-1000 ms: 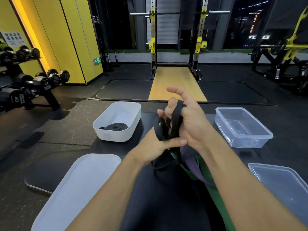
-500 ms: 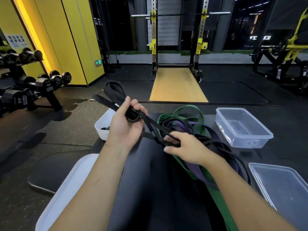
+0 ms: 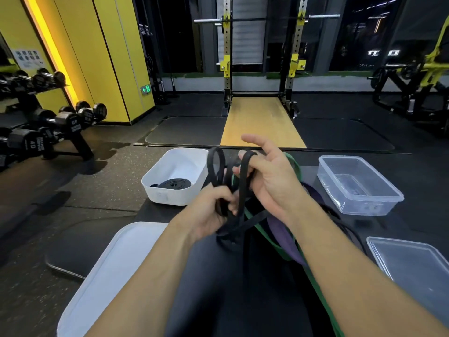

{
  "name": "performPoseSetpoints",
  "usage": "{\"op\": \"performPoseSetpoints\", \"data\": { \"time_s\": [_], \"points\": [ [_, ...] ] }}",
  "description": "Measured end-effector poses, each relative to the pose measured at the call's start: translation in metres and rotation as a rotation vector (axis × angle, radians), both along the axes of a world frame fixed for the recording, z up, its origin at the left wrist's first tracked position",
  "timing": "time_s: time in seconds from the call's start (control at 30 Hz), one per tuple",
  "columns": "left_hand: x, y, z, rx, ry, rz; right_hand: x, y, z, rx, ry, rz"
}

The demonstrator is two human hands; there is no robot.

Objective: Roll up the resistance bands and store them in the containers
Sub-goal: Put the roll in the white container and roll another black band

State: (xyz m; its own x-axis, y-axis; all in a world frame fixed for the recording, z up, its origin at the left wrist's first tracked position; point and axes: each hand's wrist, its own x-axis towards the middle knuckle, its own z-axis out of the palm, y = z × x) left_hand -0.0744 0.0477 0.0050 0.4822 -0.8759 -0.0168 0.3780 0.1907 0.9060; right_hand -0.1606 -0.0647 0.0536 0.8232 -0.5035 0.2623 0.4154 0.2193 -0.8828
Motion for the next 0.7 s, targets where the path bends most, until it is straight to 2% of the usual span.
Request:
{"op": "performPoseSetpoints", "data": {
  "time_s": [0.1,0.17,0.23,0.3,0.4,0.47,0.5,0.57,0.6,0.63,0.7],
  "points": [
    [0.003,0.008,-0.004,0.062,-0.109,-0.168,0.003,0.003,0.000,0.200,-0.076,0.069],
    [0.007,0.010,-0.007,0.153,-0.299,-0.266,0.004,0.000,0.003,0.246,-0.087,0.091],
    [0.003,0.006,-0.008,0.234,-0.496,-0.316,0.005,0.002,0.007,0.204,-0.060,0.103],
    [0.000,0.003,-0.010,0.247,-0.512,-0.213,0.007,0.007,0.006,0.066,0.015,0.065],
    [0.007,0.007,-0.012,0.191,-0.285,-0.092,0.006,0.004,-0.003,0.080,0.036,0.008],
    [0.014,0.014,-0.011,0.153,-0.047,-0.041,0.001,-0.008,-0.012,0.115,0.063,-0.091],
    [0.020,0.018,-0.009,0.098,0.084,-0.020,-0.002,-0.014,-0.017,0.071,0.114,-0.143],
    [0.034,0.025,-0.006,-0.068,0.321,-0.074,-0.007,-0.021,-0.035,-0.147,0.298,-0.155],
    [0.041,0.027,-0.005,-0.169,0.408,-0.172,-0.007,-0.021,-0.047,-0.280,0.404,-0.080],
    [0.046,0.028,-0.001,-0.263,0.474,-0.263,-0.007,-0.018,-0.059,-0.411,0.512,0.031],
    [0.053,0.029,0.006,-0.368,0.511,-0.293,-0.007,-0.011,-0.081,-0.652,0.675,0.186]
  ]
}}
